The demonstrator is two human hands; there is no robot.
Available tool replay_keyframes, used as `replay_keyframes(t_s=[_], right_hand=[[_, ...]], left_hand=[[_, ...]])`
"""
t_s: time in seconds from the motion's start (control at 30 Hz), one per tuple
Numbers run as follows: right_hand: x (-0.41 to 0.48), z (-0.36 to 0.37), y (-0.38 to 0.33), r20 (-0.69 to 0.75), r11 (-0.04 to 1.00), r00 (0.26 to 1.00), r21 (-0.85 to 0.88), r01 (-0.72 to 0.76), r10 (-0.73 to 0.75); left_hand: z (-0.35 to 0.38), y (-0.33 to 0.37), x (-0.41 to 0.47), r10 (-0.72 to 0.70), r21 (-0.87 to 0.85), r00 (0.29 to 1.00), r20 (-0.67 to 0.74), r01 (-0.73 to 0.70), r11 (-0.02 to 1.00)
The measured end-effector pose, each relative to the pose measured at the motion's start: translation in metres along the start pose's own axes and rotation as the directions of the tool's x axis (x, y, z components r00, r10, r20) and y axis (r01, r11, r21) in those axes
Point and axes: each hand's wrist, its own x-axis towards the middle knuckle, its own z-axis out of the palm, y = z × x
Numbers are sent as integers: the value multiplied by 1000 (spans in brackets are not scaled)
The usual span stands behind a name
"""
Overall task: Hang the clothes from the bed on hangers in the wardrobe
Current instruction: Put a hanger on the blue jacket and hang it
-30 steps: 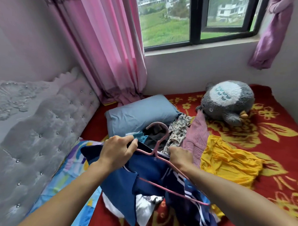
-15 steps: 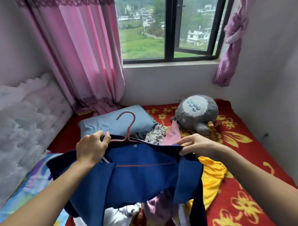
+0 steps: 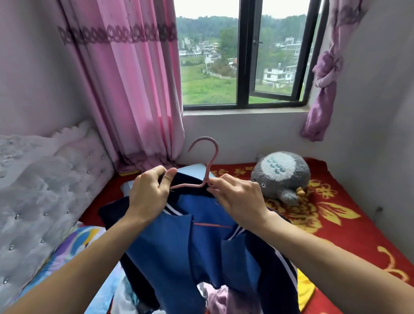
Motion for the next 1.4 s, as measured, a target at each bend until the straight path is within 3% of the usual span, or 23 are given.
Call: replay_keyframes(t_s=[0.07,0.23,0.3,0.4,0.43,0.53,0.57,0.6,0.67,0.73,0.87,0.9,1.03,1.1,1.23,1.4], right_hand=[[9,-4,3,16,998,999,-45,34,-34],[16,-18,10,72,999,996,-31,-40,42],[21,-18,4,63,996,995,23,-81,80],[26,-25,-4,35,988,993,104,-112,109],[28,-30,-7,27,988,994,111,-110,108],[43,-50,-18,29,983,993,137,-121,118],[51,-56,-23,54,976,987,155,-156,150],[59,-62,-27,118,952,971,203,-229,208],[75,-75,-35,387,810,877,393,-435,284],[84,-89,-46,608,665,774,508,-548,174],[69,-106,-63,673,516,737,653,-554,-60],[62,-107,-68,667,510,738,673,-535,-106],[20,-109,-106,642,680,703,664,-311,-306],[-4,-113,-136,647,670,649,690,-274,-400],[-36,-138,-213,594,523,552,796,-304,-584],[-51,-203,-315,484,349,456,869,-351,-747]], left_hand=[[-18,-12,3,-8,-16,999,-51,7,1000],[-51,-20,-3,-50,43,979,-198,60,997],[-49,-11,-18,-31,-15,994,-106,29,999],[-56,-10,-30,-24,-312,988,152,71,948],[-62,-16,-29,-30,-299,984,174,82,951],[-84,-32,-30,-8,67,988,157,-2,998],[-89,-32,-33,4,93,993,120,-15,996],[-93,-28,-36,24,84,998,60,-29,996],[-103,-15,-43,69,91,995,-70,-62,994],[-114,-6,-54,117,140,981,-155,-95,986],[-132,14,-101,133,265,974,-184,-81,961],[-134,17,-119,110,289,978,-178,-54,956],[-145,31,-214,-63,323,976,-209,130,937],[-154,46,-273,-139,345,957,-256,225,911],[-203,93,-379,-289,400,873,-393,446,801],[-280,165,-489,-304,423,703,-643,657,624]])
